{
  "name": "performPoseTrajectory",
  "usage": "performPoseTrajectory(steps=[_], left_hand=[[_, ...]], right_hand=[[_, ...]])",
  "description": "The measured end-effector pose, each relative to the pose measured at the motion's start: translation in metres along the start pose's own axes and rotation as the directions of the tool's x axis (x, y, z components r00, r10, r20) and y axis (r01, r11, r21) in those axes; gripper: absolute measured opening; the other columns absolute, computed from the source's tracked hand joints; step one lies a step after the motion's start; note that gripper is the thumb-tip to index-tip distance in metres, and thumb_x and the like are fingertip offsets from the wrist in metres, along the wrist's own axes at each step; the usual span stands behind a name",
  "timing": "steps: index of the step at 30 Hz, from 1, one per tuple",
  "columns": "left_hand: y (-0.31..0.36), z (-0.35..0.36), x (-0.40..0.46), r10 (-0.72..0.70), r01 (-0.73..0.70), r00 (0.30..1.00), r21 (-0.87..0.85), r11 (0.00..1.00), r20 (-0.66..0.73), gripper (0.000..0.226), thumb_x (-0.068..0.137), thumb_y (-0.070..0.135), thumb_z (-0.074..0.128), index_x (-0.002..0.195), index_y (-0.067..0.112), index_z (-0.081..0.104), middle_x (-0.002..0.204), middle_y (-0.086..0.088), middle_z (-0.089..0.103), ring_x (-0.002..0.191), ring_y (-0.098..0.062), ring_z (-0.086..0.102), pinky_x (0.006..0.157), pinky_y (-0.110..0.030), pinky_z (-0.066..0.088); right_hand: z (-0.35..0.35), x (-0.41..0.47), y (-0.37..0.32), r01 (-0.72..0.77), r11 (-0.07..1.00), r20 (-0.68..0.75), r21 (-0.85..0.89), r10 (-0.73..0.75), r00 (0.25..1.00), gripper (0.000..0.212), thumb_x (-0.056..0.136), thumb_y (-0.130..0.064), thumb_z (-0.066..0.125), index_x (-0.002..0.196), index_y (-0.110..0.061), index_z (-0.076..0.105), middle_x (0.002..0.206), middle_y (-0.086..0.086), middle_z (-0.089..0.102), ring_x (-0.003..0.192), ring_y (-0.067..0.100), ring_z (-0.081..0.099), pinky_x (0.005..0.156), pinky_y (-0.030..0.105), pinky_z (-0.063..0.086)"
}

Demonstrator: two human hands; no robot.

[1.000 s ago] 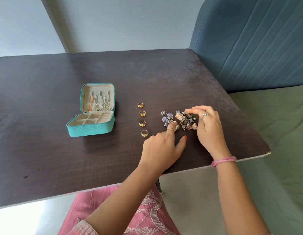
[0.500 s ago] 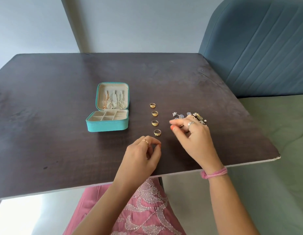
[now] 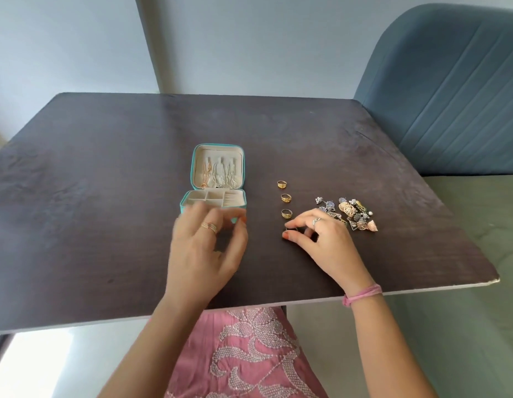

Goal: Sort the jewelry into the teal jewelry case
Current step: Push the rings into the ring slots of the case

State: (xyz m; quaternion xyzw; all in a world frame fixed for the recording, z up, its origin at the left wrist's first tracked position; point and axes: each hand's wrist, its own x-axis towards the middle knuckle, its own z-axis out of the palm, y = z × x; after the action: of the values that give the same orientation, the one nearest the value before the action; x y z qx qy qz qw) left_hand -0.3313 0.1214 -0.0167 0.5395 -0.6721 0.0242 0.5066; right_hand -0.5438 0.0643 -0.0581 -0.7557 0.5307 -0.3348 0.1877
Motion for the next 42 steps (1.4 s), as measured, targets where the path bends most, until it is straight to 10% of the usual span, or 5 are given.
performPoseTrajectory(steps=[8,15,28,33,42], left_hand=[[-0.031,-0.012,0.018,-0.395,0.361,0.892,0.182,0.915,0.219,0.042,0.079,0.060,0.054,0.105,0.031,0.069,0.143,-0.004,0.038,0.135,-0.028,0.030,0.105,-0.049,0.026],[-0.036,-0.012,0.009,-0.336,0.339,0.907,0.035,0.940,0.254,0.025,0.082,0.034,0.070,0.103,0.020,0.069,0.132,-0.002,0.046,0.108,0.012,0.034,0.083,0.011,0.019],[-0.049,-0.017,-0.009,-0.295,0.301,0.907,0.027,0.953,0.300,0.021,0.072,0.031,0.079,0.089,0.021,0.075,0.123,0.005,0.052,0.108,-0.008,0.050,0.083,-0.003,0.032],[-0.049,-0.020,-0.022,-0.241,0.259,0.913,-0.011,0.966,0.328,0.016,0.069,0.027,0.081,0.084,0.023,0.077,0.123,-0.004,0.056,0.113,-0.026,0.055,0.089,-0.042,0.050],[-0.051,-0.027,-0.032,-0.165,0.190,0.896,-0.020,0.982,0.412,0.021,0.068,0.041,0.073,0.082,0.026,0.076,0.126,-0.003,0.052,0.114,-0.026,0.051,0.089,-0.025,0.036]], right_hand=[[0.000,-0.002,-0.002,-0.017,1.000,-0.020,0.008,0.017,1.000,0.005,0.082,-0.026,0.073,0.078,-0.025,0.071,0.085,-0.014,0.063,0.068,0.009,0.056,0.064,0.010,0.035],[-0.001,-0.003,-0.005,-0.013,1.000,-0.045,0.013,0.014,0.999,0.004,0.087,-0.025,0.069,0.085,-0.022,0.070,0.079,-0.019,0.063,0.071,0.006,0.059,0.065,0.010,0.038],[0.001,-0.005,-0.015,-0.228,0.846,0.034,0.481,0.242,0.970,0.016,0.089,-0.002,0.064,0.102,-0.010,0.070,0.087,0.001,0.074,0.081,0.013,0.072,0.074,0.019,0.056],[0.004,0.002,-0.033,-0.182,0.854,0.057,0.487,0.176,0.983,0.019,0.090,-0.006,0.063,0.104,-0.017,0.067,0.094,0.001,0.073,0.085,0.011,0.072,0.077,0.019,0.055],[0.008,0.032,-0.061,0.026,0.977,0.110,0.210,-0.050,0.993,0.016,0.087,-0.014,0.069,0.101,-0.019,0.072,0.092,-0.014,0.071,0.085,-0.003,0.066,0.080,0.011,0.049]])
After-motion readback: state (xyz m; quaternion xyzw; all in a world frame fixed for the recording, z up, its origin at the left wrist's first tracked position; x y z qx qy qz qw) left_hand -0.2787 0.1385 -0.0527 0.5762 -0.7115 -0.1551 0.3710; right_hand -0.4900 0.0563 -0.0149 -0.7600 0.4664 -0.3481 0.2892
